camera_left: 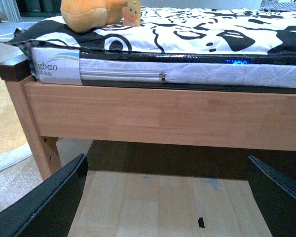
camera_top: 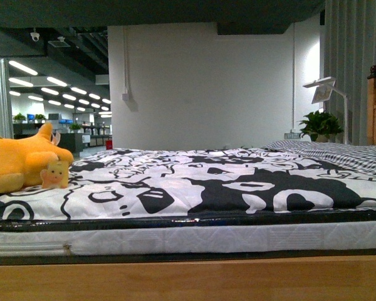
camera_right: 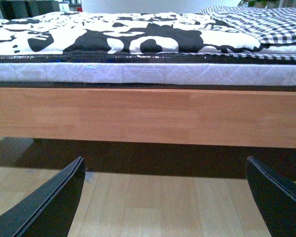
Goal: Put away toys
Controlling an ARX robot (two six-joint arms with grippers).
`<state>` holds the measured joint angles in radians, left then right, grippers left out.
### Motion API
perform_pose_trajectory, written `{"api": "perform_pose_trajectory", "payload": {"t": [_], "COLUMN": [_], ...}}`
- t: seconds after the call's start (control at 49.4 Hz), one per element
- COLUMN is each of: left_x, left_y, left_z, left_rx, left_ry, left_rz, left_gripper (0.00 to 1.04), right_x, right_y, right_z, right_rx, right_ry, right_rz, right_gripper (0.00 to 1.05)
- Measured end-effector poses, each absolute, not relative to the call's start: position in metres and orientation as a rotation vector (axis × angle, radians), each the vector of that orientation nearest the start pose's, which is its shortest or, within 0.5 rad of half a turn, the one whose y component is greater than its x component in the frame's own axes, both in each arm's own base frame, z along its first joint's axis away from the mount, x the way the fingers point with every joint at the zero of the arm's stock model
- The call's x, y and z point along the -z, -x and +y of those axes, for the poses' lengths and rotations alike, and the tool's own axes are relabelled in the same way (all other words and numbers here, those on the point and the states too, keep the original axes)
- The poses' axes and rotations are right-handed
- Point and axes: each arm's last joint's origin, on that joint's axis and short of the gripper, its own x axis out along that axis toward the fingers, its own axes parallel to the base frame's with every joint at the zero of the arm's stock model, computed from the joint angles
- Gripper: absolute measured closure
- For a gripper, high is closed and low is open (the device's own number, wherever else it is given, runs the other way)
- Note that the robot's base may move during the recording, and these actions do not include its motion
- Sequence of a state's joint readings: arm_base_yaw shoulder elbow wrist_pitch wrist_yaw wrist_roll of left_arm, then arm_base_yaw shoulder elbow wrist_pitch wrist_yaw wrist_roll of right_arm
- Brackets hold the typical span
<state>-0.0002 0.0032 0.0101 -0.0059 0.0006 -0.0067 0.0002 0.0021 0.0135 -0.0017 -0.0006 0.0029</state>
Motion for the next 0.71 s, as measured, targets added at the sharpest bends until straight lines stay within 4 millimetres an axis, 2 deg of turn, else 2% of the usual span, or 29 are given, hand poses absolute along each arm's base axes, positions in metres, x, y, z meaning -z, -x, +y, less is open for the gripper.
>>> {"api": "perform_pose_trajectory", "payload": {"t": [0.708], "left_x": [-0.1662], "left_y": [-0.0973], "left_z": [-0.0001], "left_rx": [0.003], "left_ry": [0.007], "left_rz": [-0.001], "left_gripper": [0.06], "right_x": [-0.1678], "right_y": [-0.097], "right_z": [0.0001], "right_rx": [-0.001], "right_ry": [-0.003], "right_rz": [-0.009], "right_gripper": [0.06]}}
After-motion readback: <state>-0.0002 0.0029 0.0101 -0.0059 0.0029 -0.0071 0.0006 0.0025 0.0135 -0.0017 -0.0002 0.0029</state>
